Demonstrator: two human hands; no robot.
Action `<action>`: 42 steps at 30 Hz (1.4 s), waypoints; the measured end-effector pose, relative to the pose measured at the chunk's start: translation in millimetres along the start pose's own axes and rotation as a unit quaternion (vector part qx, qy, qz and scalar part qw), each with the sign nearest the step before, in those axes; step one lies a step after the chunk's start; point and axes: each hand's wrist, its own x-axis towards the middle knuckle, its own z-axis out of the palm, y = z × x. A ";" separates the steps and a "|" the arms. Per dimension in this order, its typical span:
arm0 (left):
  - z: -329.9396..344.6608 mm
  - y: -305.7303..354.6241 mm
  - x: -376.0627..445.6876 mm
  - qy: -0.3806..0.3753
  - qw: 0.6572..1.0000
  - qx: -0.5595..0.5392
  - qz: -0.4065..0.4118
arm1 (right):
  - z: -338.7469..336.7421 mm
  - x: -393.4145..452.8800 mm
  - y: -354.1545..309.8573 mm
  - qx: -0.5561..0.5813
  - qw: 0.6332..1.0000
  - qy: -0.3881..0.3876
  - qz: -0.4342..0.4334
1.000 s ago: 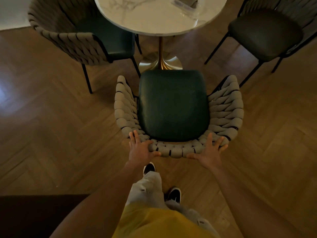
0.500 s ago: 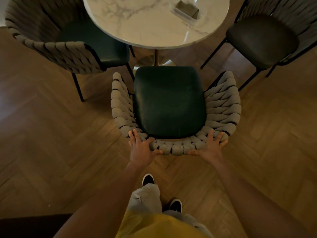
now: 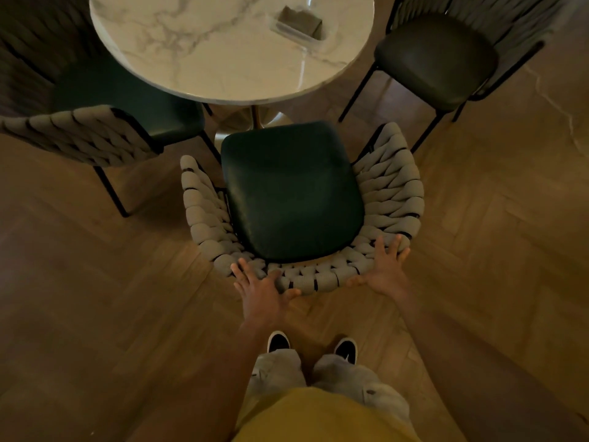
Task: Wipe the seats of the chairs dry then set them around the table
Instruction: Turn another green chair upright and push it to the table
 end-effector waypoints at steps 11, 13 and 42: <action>-17.5 24.6 11.2 -0.082 0.987 0.139 0.002 | 5.8 -8.8 24.6 0.027 0.992 0.077 -0.099; -20.3 43.5 12.5 -0.095 0.991 0.085 0.047 | -5.3 -14.8 36.1 0.065 0.984 0.107 -0.126; 127.0 505.6 87.5 -0.187 0.961 -0.010 0.202 | -248.9 57.9 415.6 0.321 0.933 0.081 0.141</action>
